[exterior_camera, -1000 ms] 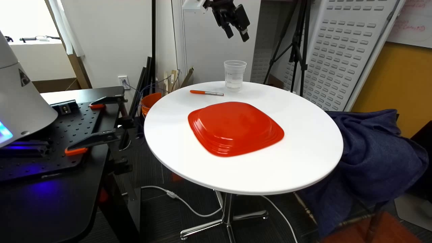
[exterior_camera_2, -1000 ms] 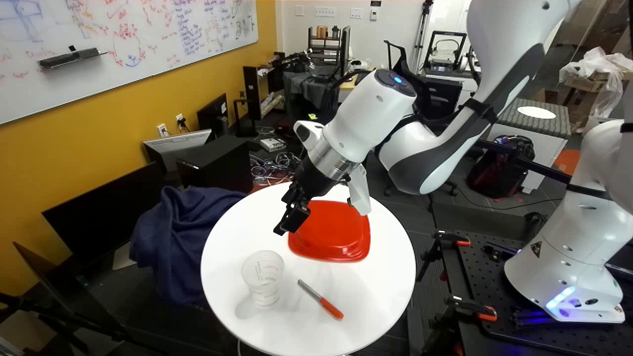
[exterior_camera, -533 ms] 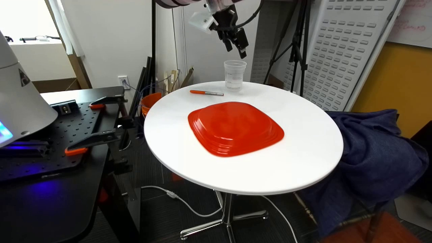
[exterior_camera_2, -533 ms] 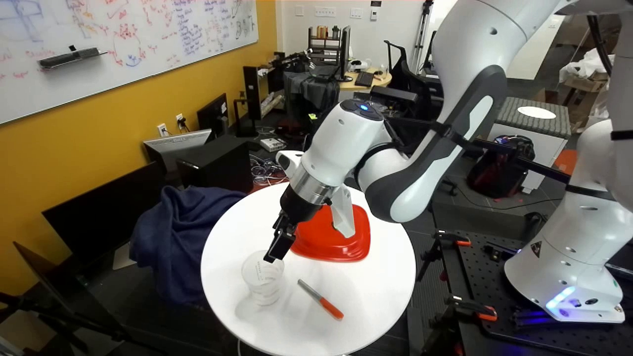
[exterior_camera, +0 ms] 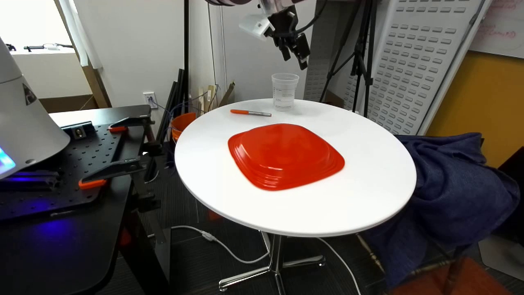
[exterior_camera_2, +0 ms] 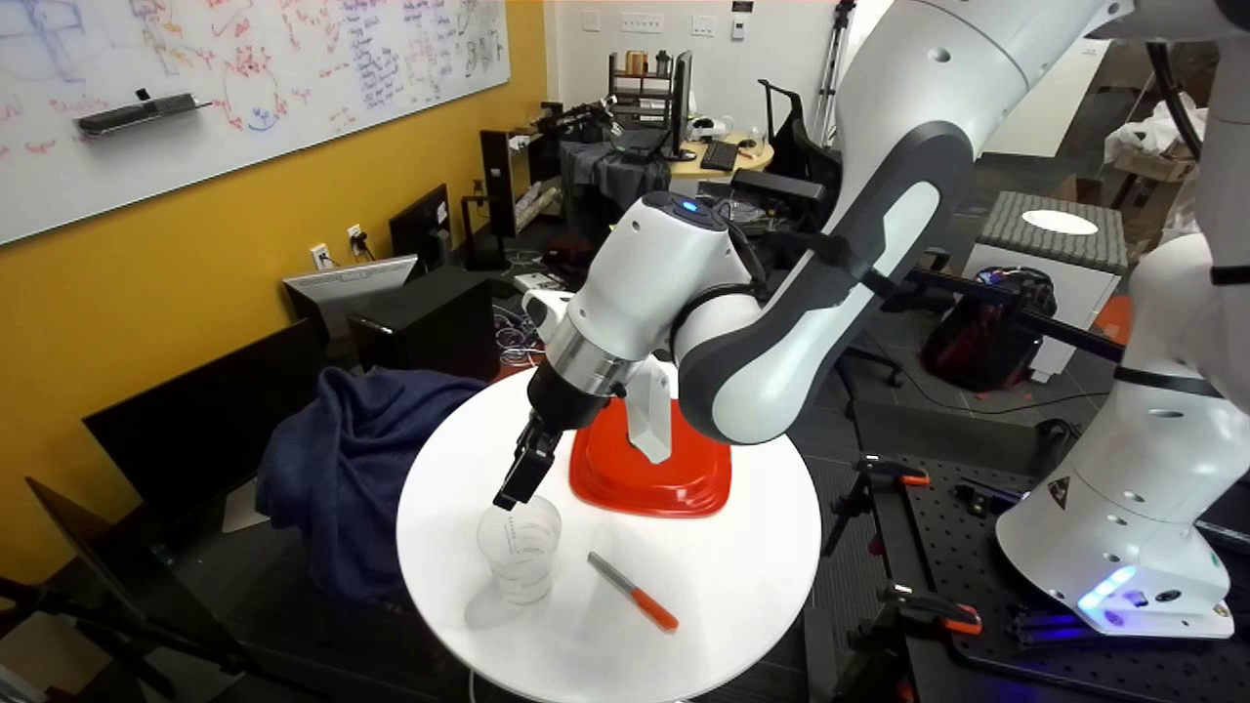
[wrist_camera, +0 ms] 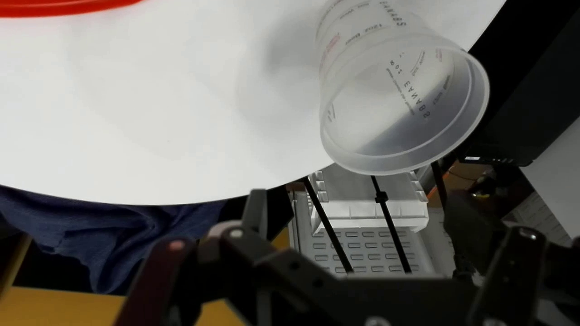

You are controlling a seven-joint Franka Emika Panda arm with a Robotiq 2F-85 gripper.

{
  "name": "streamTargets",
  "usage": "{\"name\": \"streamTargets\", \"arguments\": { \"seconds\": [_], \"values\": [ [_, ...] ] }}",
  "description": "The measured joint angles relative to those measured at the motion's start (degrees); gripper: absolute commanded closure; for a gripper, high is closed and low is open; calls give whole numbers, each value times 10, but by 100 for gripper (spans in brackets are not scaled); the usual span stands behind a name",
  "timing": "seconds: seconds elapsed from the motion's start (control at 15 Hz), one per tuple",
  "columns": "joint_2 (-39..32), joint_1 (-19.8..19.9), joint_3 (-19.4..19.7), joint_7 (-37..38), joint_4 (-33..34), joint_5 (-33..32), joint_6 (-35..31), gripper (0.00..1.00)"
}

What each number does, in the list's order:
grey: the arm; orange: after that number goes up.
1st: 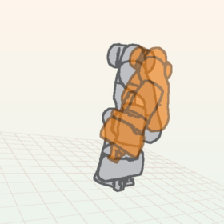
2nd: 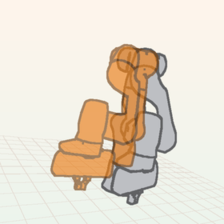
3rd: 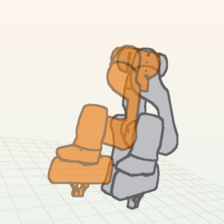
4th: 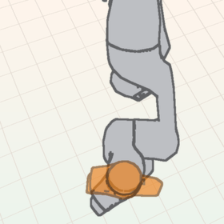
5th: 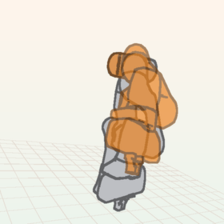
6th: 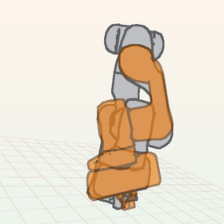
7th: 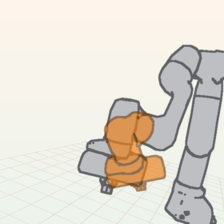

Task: Move the cup to the right of the plate

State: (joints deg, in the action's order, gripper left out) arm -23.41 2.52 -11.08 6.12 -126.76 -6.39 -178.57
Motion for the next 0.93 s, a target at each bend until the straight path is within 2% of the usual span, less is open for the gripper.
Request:
{"name": "streamTargets", "arguments": {
  "seconds": [0.27, 0.93],
  "values": [
    [-18, -2, -1, -15, 18, 26, 14, 0],
    [-35, 0, -1, -26, 42, 79, 111, 0]
  ]
}}
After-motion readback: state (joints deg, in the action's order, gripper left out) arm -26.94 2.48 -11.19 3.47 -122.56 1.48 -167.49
